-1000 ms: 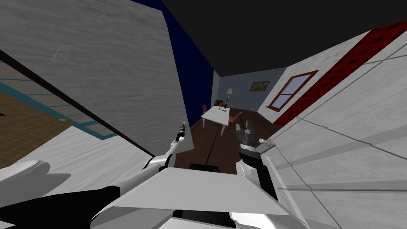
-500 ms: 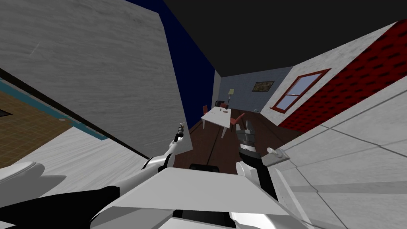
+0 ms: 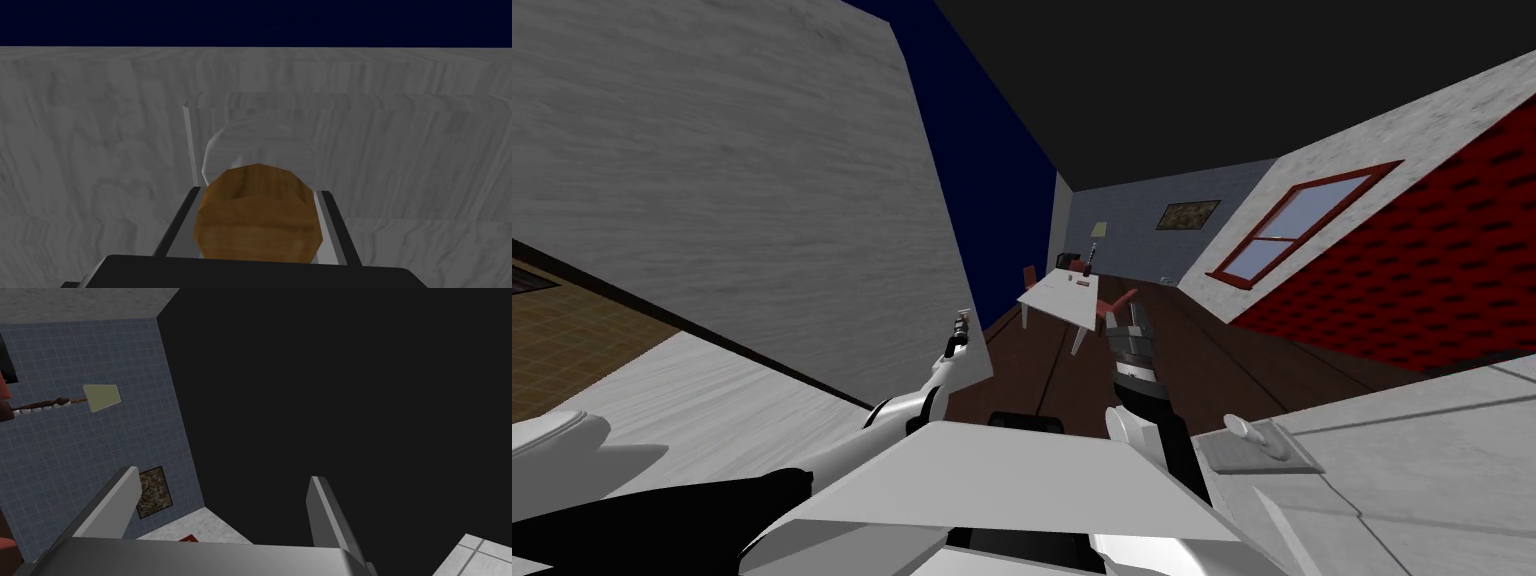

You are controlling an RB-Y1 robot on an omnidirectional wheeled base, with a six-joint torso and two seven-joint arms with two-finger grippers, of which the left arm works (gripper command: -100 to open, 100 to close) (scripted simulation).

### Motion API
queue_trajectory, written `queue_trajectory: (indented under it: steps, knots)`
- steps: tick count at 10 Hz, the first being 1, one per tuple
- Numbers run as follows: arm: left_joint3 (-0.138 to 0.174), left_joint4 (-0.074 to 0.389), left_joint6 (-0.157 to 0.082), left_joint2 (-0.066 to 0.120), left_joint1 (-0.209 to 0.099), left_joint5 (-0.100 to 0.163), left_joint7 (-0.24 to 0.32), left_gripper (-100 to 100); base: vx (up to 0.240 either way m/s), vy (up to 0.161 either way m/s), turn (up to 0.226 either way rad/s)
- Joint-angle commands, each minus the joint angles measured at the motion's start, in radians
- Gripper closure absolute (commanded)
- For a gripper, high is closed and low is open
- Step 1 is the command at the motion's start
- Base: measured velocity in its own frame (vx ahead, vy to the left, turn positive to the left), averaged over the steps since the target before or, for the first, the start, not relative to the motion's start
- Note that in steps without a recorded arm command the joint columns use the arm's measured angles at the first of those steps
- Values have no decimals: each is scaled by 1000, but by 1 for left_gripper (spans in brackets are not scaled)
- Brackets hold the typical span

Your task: Push the door open

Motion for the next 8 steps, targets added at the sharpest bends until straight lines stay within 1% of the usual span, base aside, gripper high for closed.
queue_trajectory:
  steps: [1, 3, 4, 5, 6, 8]
  knots:
    - [14, 1, -5, 7, 1, 5, -5, 100, 172, -73, 50]
    - [29, 2, -6, 13, 3, 11, -11, 100, 188, -47, 52]
    - [28, -6, 3, 8, 10, 10, -14, 100, 76, -12, 36]
    - [48, -7, 1, 16, 12, 18, -22, 100, 134, -21, 41]
    - [52, -7, 0, 18, 13, 19, -24, 100, 183, -19, 42]
    - [72, -6, -2, 24, 16, 27, -33, 100, 182, -12, 37]
